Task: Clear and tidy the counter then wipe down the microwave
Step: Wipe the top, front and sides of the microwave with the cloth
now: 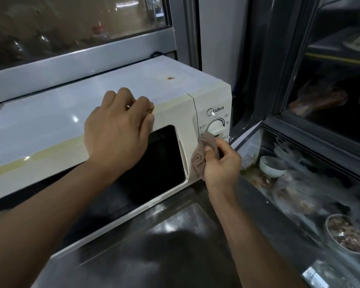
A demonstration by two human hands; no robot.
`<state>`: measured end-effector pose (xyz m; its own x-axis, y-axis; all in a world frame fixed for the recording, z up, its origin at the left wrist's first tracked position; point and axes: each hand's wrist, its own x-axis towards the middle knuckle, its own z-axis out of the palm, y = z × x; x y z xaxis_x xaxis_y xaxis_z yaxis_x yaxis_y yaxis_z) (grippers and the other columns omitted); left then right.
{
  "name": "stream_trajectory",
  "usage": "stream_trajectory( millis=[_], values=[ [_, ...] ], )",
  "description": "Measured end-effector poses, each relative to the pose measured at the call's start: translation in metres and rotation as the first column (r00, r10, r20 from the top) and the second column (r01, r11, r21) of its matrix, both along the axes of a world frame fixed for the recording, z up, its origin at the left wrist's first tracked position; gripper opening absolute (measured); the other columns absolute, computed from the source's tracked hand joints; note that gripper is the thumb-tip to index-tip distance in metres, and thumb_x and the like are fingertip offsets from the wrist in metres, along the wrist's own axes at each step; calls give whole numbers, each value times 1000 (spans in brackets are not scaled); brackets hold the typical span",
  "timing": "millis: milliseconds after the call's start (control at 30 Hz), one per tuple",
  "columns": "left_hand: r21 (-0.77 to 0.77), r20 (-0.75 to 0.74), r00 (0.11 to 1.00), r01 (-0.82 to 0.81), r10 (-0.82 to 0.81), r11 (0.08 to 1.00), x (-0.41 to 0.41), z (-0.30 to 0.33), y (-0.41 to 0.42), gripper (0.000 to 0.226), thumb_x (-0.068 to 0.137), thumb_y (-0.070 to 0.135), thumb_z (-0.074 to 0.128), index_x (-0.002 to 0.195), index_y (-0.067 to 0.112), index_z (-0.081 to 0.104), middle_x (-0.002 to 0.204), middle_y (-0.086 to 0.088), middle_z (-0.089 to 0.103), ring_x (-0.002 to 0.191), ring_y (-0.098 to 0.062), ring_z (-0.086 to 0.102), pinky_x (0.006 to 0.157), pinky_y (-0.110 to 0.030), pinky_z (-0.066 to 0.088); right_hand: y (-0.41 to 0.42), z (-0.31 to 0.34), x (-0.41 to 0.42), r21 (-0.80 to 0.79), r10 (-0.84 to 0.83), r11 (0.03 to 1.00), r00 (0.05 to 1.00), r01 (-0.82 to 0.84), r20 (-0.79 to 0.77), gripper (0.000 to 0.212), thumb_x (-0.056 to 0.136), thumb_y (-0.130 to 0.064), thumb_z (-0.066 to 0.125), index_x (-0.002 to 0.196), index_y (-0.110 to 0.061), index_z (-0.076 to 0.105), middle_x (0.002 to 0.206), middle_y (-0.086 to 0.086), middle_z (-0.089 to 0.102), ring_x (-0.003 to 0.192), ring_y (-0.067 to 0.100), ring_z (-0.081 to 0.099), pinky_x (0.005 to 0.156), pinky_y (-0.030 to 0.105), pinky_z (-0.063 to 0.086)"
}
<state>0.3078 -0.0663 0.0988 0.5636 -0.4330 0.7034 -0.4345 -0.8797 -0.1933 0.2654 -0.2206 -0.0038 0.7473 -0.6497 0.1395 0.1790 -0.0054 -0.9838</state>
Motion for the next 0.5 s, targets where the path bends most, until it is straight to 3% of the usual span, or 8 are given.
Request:
stream_trajectory(
  millis=[133, 233, 300, 400, 500],
  values=[
    [3, -16, 1000, 2, -2, 1000, -1, 0, 0, 24, 93, 27, 45, 102, 15, 63, 88, -8, 54, 81, -29, 51, 55, -28, 25, 11, -12, -6, -95, -23, 995, 998, 18, -55, 29, 95, -17, 49, 123, -18, 56, 123, 4, 58, 120, 19, 51, 104, 41, 42],
    [10, -17, 1000, -3, 3, 1000, -1, 1, 0, 23, 92, 27, 45, 101, 16, 63, 88, -7, 54, 80, -28, 51, 55, -27, 24, 10, -2, 0, -15, -12, 1000, 993, 10, -114, 26, 93, -12, 48, 115, -18, 61, 114, 6, 61, 112, 21, 56, 102, 43, 44],
    [23, -18, 1000, -9, 9, 1000, -1, 2, 0, 24, 92, 28, 44, 100, 16, 63, 87, -7, 53, 80, -27, 50, 55, -27, 23, 10, 10, 1, -64, 15, 998, 996, -21, -93, 26, 88, -21, 47, 108, -20, 64, 106, 10, 63, 105, 26, 59, 98, 47, 46],
    [19, -34, 999, -10, 11, 1000, 0, 2, 0, 25, 92, 29, 43, 99, 16, 63, 87, -6, 53, 79, -28, 50, 54, -28, 24, 7, 25, 1, -183, 37, 982, 996, -50, -75, 24, 92, -14, 48, 109, -6, 63, 97, 4, 60, 93, 20, 56, 90, 33, 45],
    [7, -43, 999, -14, 14, 1000, -1, 2, 0, 26, 92, 30, 42, 99, 17, 63, 87, -6, 53, 80, -28, 50, 55, -28, 25, 8, 34, -5, -268, 7, 963, 999, -21, -51, 31, 94, -8, 48, 123, -6, 60, 115, 5, 61, 109, 17, 56, 99, 33, 45]
  ],
)
